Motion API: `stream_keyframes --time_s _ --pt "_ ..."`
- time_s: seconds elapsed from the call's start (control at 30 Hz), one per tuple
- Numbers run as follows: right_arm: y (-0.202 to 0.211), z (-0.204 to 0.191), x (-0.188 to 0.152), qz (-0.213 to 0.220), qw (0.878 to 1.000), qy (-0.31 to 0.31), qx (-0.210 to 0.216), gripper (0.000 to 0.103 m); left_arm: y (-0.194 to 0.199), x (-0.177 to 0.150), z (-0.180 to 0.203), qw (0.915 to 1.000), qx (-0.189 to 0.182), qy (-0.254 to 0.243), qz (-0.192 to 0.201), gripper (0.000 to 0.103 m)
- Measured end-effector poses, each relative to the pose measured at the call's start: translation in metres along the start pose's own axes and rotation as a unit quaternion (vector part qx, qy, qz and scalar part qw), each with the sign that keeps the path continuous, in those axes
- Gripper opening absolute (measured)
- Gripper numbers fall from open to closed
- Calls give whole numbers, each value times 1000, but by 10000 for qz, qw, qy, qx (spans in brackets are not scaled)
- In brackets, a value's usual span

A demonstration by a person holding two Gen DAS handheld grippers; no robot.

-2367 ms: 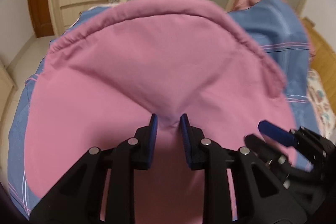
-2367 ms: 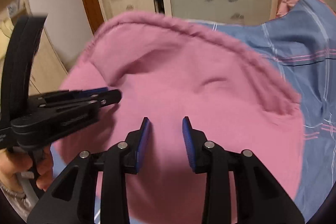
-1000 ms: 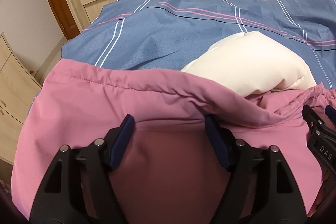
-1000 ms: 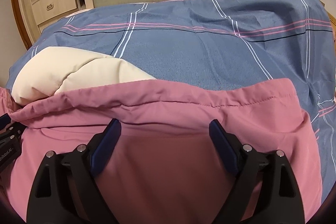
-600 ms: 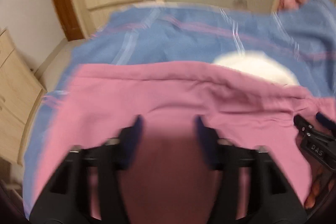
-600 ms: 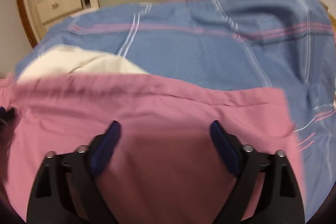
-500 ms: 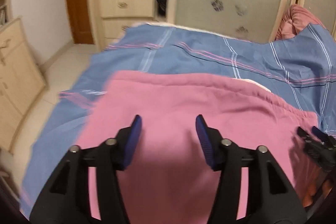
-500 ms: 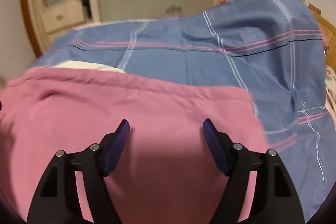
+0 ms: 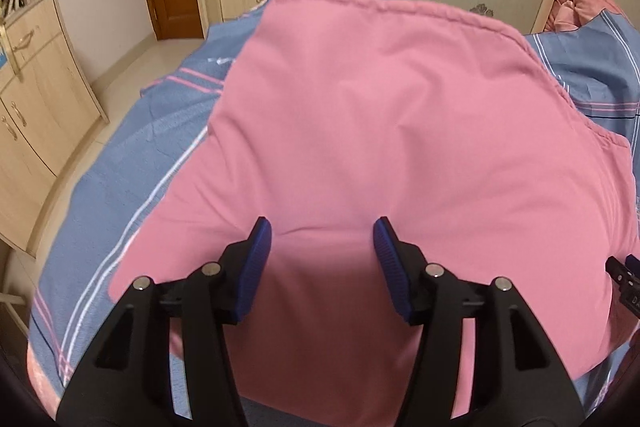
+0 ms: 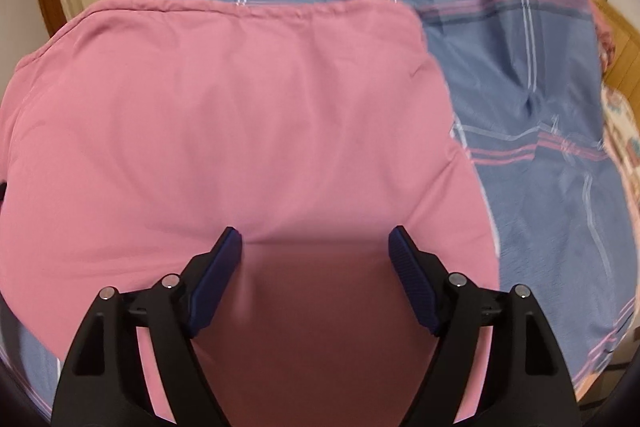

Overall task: Fold large clothes
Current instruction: 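Press and smooth the pink bundle flat with both tools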

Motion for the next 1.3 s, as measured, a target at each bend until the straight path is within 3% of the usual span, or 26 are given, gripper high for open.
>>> stream_keyframes --time_s 0.13,0.23,0.3,0.33,0.5,0.77,1.13,1.2,1.27,1.3 --pt "-16 0 0 -41 10000 -11 -25 90 -10 -3 0 10000 -50 -18 -58 57" --pt "-20 1 0 -79 10000 -54 0 92 -13 -1 -2 9999 -53 -26 -128 57" --pt "-3 4 0 50 9999 -131 72 87 1 0 -4 9999 -106 -6 -75 55" --pt "10 6 -3 168 9997 -125 107 76 13 -2 -8 9998 -187 96 -36 55" --pt "71 10 -40 643 9974 -53 329 75 54 -20 -36 9987 -206 417 231 54" --pt "38 4 -61 172 9998 -29 138 75 29 -36 -37 9996 52 212 -199 56" --pt "22 3 -66 143 9998 59 113 75 23 -45 -39 9989 -62 326 -316 56" --pt "40 5 -60 239 9996 47 148 74 41 -39 -37 9988 -164 413 -204 53" --pt "70 2 -46 655 9968 57 456 74 58 -29 -32 9985 -358 405 65 54" --pt "80 2 -39 810 9959 84 396 74 66 -20 -27 9982 -431 346 220 54"
Point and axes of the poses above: each gripper's, at about its wrist camera, not at the fingertips, and y roughly against the way its jaws point, z to its right, x to its top, the point moved 6 cm from there along -y, roughly the way its jaws point, and after that the axes turned 4 degrees about -x, right-handed, at the moved point
